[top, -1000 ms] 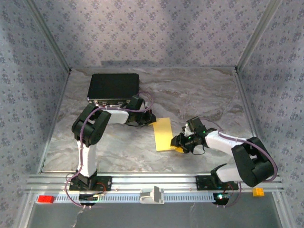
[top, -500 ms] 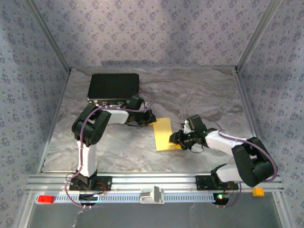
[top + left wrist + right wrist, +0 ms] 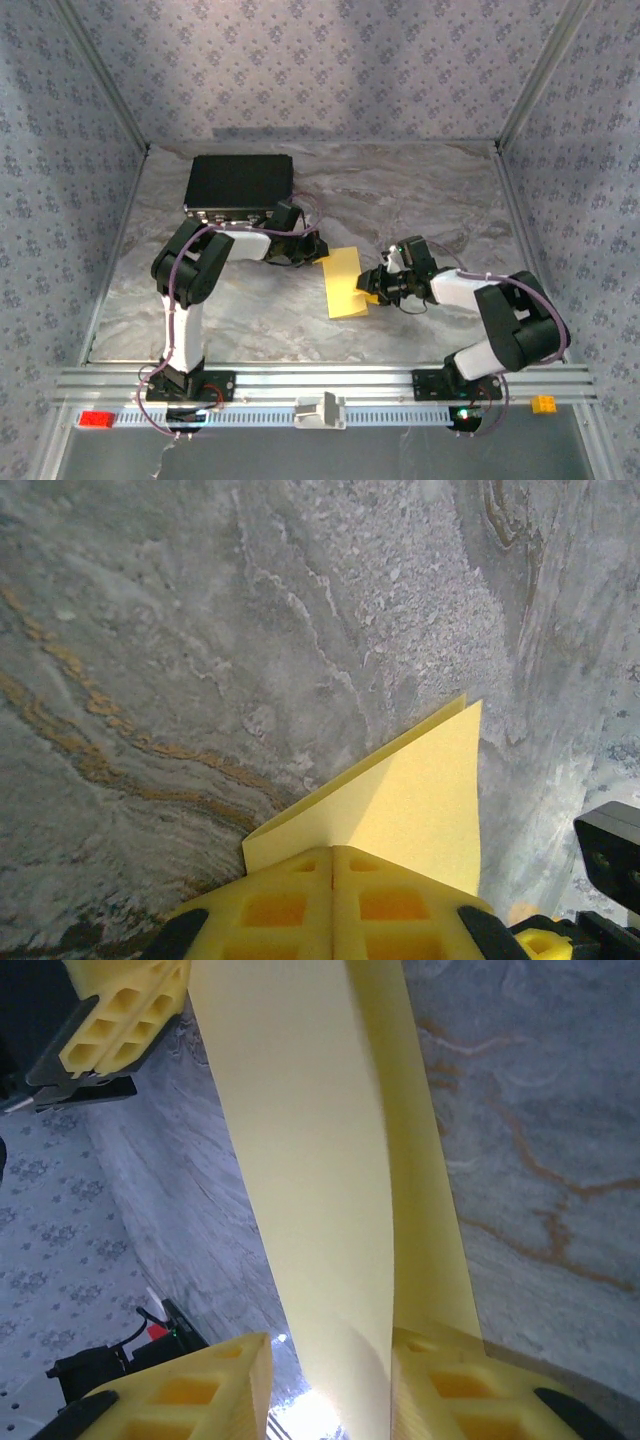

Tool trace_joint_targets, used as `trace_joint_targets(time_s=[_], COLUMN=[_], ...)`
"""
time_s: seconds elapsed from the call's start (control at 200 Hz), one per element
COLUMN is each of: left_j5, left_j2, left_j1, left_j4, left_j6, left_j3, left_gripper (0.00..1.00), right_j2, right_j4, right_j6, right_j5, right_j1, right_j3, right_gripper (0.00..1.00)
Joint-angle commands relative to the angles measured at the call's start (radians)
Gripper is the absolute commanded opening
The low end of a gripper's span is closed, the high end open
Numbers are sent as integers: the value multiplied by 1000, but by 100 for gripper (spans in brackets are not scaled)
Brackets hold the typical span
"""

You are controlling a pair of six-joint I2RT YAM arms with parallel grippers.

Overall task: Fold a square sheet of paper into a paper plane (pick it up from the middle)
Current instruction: Fold the triangle a second time at the center of the table.

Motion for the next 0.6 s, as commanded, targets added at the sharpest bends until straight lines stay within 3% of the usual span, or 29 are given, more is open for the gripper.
trace_joint_targets(time_s=[0.0, 0.235, 0.36, 0.45, 0.52, 0.595], left_j5=[-4, -1, 2, 1, -10, -35], left_j2=[54, 39, 17, -17, -59, -120], left_j1=[-19, -18, -20, -22, -22, -27], left_j4=[-4, -14, -22, -30, -58, -91], left_j6=[3, 6, 7, 11, 19, 35], left_j3=[6, 18, 25, 33, 46, 51], left_gripper=[7, 8, 11, 19, 33, 39], right_j2=[33, 82, 89, 85, 75, 60], right_j4=[58, 80, 94, 107, 120, 187], right_j6=[-21, -39, -36, -19, 16, 86], right_j5=[-56, -72, -75, -64, -38, -19], right_j1=[-12, -29, -34, -31, -30, -22], right_j3=[21, 20, 13, 7, -1, -24], right_gripper=[31, 22, 11, 6, 4, 3])
